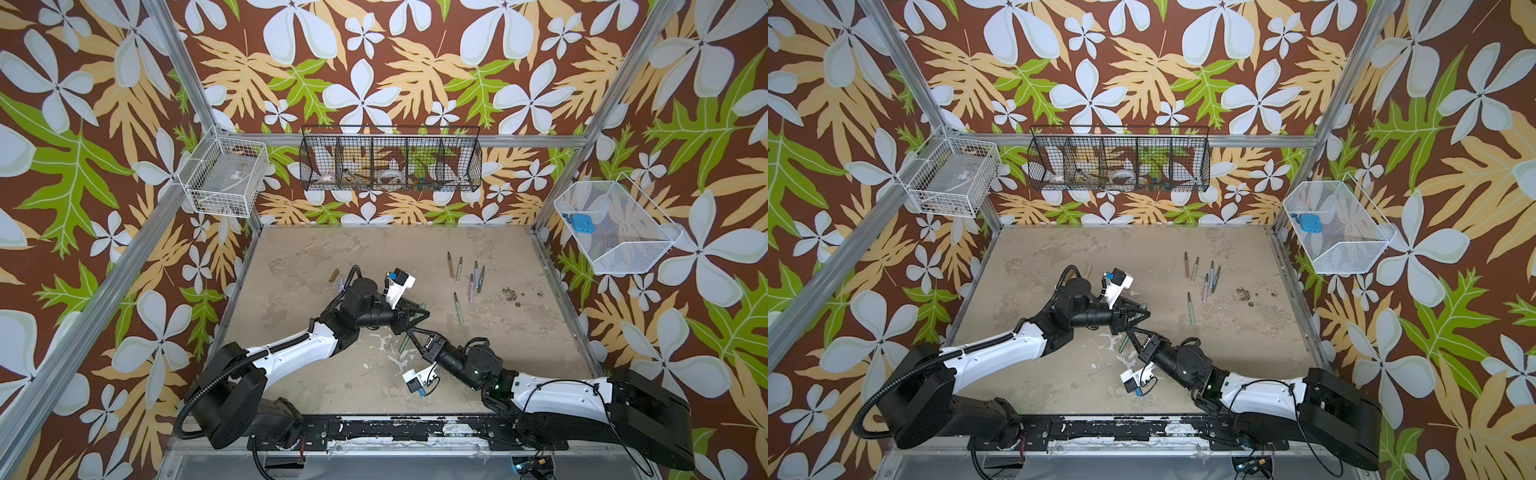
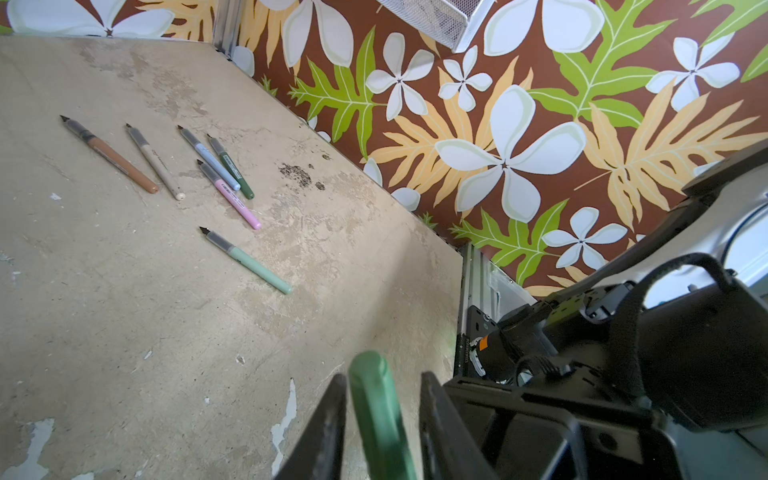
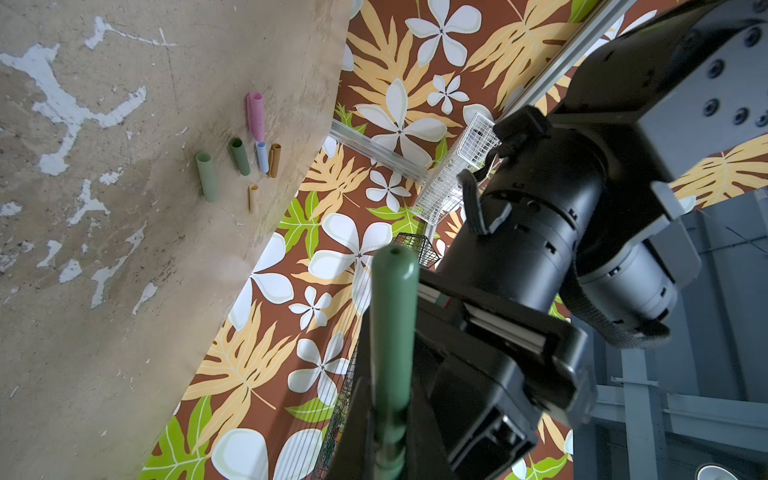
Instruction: Open the pen caps
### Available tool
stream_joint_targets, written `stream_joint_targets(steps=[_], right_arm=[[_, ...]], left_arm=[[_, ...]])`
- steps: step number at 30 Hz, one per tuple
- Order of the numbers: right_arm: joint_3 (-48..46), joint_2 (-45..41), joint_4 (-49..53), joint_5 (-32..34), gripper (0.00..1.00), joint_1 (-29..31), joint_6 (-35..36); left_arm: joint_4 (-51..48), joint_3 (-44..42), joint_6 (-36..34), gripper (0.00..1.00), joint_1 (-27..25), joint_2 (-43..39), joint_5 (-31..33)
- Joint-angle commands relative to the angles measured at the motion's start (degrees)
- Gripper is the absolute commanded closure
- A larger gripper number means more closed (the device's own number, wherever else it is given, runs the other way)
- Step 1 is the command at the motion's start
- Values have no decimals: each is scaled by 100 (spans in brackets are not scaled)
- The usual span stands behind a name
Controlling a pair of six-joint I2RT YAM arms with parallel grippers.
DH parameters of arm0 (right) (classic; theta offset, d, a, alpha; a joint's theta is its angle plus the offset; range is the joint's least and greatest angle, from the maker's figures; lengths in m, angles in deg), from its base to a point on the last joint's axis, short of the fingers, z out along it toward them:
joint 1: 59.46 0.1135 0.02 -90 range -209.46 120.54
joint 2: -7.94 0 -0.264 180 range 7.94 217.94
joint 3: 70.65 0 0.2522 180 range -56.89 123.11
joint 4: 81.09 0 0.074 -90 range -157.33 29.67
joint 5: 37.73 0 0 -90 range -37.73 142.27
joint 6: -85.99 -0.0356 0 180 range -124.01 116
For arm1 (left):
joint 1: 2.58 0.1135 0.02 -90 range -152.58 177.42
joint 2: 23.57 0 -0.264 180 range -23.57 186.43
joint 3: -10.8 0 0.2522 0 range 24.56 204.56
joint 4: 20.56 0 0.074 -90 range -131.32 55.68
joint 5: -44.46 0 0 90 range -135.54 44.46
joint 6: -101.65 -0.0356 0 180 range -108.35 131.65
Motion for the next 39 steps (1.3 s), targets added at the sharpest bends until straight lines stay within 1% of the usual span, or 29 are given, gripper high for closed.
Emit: stream_joint_targets(steps=[1, 4, 6, 8, 10, 12, 13, 16, 18, 20, 22, 25, 27, 28, 30, 32, 35, 37, 39], right_arm=[[27, 20, -238, 35, 100, 0, -24], [34, 49, -257, 122, 100, 0, -40], [36, 127, -472, 262, 100, 6, -67], [60, 220, -652, 439, 89, 9, -55], [63, 271, -741, 508, 83, 9, -54], [14, 279, -855, 475, 66, 6, -81], [-7, 280, -895, 458, 59, 12, -118], [-11, 228, -745, 408, 57, 75, -292], [43, 170, -420, 343, 57, 142, -434], [-1, 103, -243, 158, 57, 190, -483], [-48, 47, -107, 40, 56, 222, -614], [-150, -69, 118, -159, 56, 267, -908], [-191, -124, 247, -307, 56, 303, -1202], [-168, -152, 318, -341, 56, 324, -1534], [43, -238, 473, -171, 58, 372, -2682], [342, -369, 586, 212, 61, 374, -4182], [655, -580, 895, 771, 61, 365, -5670], [821, -753, 1210, 710, 57, 247, -6489], [979, -907, 1572, 398, 53, 37, -7382]], left_arm=[[-159, 16, -135, 79, -7, -2, 7], [-170, 31, -147, 89, -7, 17, -20], [-233, 55, -172, 95, -7, 20, -1], [-232, 53, -175, 100, -7, -4, 20], [-158, 19, -135, 100, -7, -60, 41], [-68, -40, -65, 100, -7, -136, 100], [-24, -67, -32, 100, -7, -186, 146], [122, -178, 42, 100, -7, -346, 226], [150, -231, 54, 100, -7, -462, 367], [148, -314, 45, 100, -7, -626, 687], [157, -417, 28, 100, 1, -824, 1144], [259, -655, 57, 100, 46, -1192, 1835], [423, -852, 165, 100, 144, -1416, 2077], [544, -968, 243, 100, 234, -1518, 2151], [765, -1172, 380, 100, 410, -1631, 2231], [1067, -1380, 431, 100, 547, -1718, 2247], [1490, -1619, 331, 100, 564, -1804, 2209], [1640, -1692, 317, 100, 560, -1798, 2157], [1794, -1755, 326, 100, 564, -1744, 2096]])
